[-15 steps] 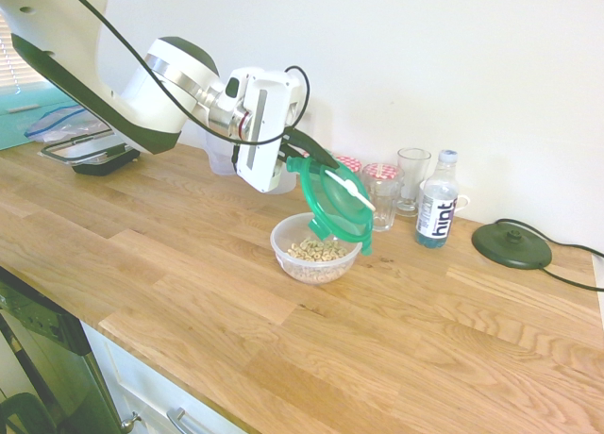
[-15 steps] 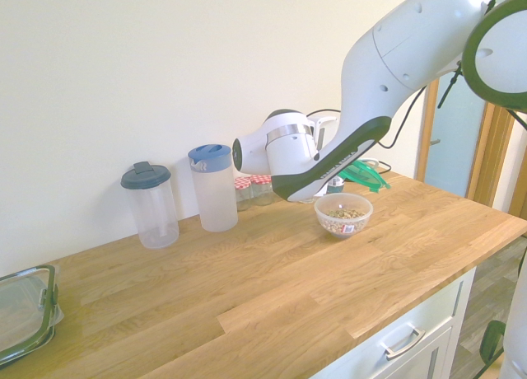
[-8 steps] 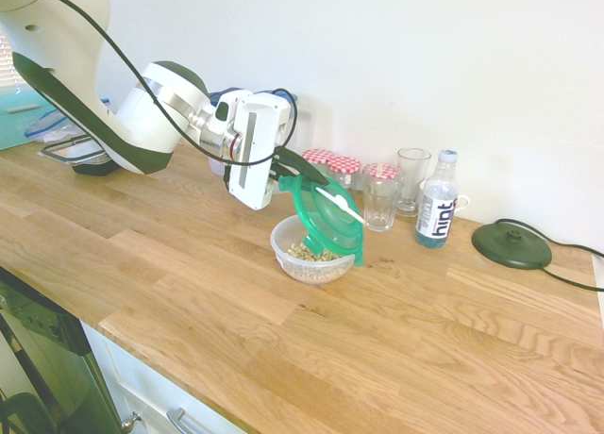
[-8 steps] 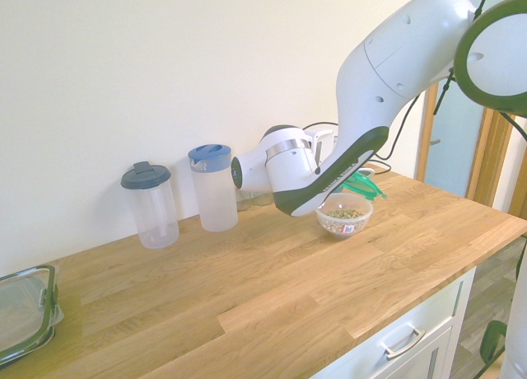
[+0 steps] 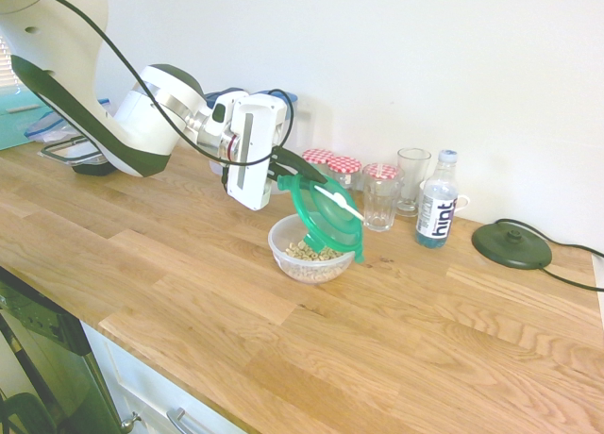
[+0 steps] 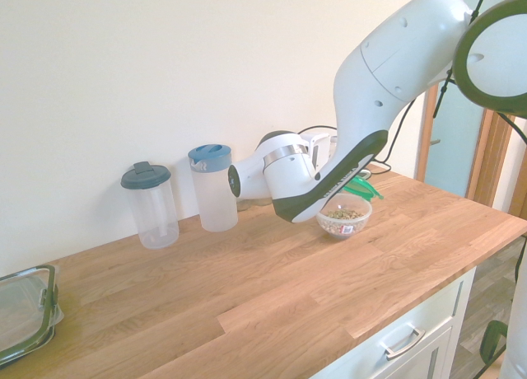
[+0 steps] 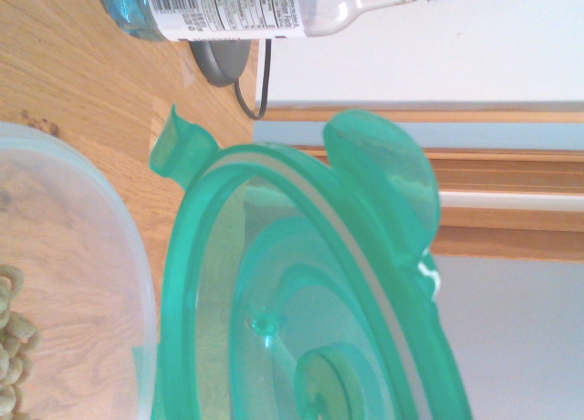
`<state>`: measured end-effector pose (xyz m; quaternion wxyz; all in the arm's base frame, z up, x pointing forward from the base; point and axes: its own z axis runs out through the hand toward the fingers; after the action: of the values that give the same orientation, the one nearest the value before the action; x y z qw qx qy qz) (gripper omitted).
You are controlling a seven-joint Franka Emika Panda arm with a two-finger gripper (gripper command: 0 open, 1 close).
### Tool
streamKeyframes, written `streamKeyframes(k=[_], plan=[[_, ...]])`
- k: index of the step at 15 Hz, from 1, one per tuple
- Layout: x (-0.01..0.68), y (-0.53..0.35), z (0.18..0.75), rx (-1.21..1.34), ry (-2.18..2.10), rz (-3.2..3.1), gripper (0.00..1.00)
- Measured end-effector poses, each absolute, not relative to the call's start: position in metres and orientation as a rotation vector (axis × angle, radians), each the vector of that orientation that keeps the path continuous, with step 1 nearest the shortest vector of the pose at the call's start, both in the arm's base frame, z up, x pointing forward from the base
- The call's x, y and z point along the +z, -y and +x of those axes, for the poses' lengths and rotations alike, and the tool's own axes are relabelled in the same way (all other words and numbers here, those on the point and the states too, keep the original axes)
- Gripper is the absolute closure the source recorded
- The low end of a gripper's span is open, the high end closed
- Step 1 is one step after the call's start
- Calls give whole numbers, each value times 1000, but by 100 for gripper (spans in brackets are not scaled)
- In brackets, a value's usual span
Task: Cover the lid of food container
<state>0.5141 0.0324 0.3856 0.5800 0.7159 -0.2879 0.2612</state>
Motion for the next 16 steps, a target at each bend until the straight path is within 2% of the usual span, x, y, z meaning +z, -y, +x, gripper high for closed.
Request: streamKeyframes(k=[2, 3, 16], plan=[[386, -38, 513, 617, 664, 1676, 100], [385, -41, 513, 618, 660, 1677, 0], [365, -73, 503, 564, 651, 1758, 0]])
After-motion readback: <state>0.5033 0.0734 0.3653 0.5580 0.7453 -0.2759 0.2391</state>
